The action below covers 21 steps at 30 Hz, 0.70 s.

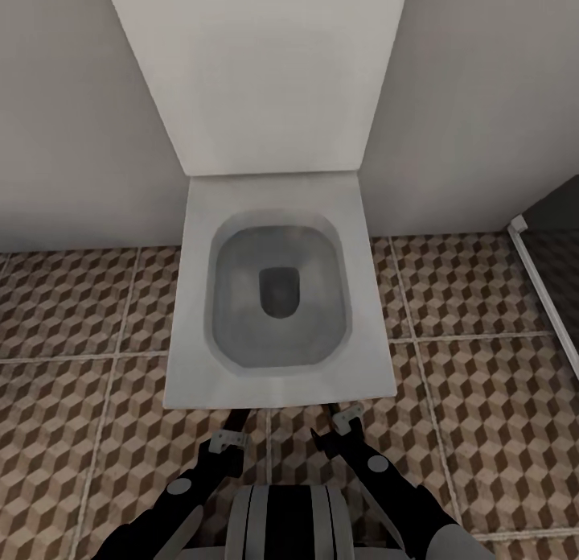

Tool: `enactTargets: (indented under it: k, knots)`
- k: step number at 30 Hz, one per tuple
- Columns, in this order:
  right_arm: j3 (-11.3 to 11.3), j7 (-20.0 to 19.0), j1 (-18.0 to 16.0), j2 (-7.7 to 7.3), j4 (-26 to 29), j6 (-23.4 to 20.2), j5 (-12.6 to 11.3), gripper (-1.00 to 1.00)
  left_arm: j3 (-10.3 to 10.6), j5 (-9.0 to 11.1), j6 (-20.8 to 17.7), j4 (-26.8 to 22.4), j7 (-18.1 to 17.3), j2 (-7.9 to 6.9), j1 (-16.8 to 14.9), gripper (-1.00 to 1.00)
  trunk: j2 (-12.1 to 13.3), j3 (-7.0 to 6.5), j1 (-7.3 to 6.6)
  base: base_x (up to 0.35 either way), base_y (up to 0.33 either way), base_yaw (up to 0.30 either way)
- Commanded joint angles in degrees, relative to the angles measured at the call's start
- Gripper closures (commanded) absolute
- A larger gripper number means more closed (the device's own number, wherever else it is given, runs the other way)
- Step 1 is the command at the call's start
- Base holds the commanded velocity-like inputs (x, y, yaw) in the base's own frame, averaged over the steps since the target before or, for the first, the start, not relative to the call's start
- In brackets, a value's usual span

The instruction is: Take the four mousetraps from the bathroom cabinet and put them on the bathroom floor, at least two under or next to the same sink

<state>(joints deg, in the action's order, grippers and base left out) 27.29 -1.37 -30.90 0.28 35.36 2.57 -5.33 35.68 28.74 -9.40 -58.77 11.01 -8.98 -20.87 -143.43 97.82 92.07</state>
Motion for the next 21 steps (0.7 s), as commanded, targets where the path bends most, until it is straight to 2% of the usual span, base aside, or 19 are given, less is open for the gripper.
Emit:
enactTargets:
  k: [1, 13, 21]
  knots:
    - [0.13, -0.12, -0.04, -0.02, -0.06, 0.24, -0.56, -1.00, 0.26, 0.35, -0.18, -0.11, 0.51, -0.08, -0.05, 1.00, -0.01, 0.03, -0.01, 0.000, 0.000, 0.000]
    - [0.13, -0.12, -0.04, -0.02, -0.04, 0.24, -0.56, -1.00, 0.26, 0.35, -0.18, -0.11, 0.51, -0.08, -0.05, 1.00, -0.01, 0.03, -0.01, -0.002, 0.000, 0.000]
    - [0.13, -0.12, -0.04, -0.02, -0.06, 0.24, -0.56, -1.00, 0.26, 0.35, -0.17, -0.11, 0.51, -0.02, -0.05, 1.00, -0.01, 0.03, -0.01, -0.230, 0.000, 0.000]
